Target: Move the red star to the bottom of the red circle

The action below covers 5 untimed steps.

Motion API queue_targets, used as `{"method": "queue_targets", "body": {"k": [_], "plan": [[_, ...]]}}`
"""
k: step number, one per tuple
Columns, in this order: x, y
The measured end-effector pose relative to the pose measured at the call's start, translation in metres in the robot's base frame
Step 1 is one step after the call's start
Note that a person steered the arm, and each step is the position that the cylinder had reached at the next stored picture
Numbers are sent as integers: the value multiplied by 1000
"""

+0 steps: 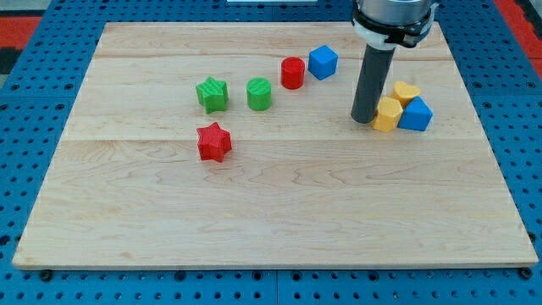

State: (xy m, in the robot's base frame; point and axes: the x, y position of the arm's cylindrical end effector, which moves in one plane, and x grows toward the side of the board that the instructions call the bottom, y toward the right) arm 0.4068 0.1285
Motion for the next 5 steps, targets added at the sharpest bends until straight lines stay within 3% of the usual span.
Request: {"method": "queue_targets", "body": {"k": [1, 2, 3, 4, 5], "plan": [[0, 1], [43, -3], [109, -56], [120, -175], [108, -252]]}}
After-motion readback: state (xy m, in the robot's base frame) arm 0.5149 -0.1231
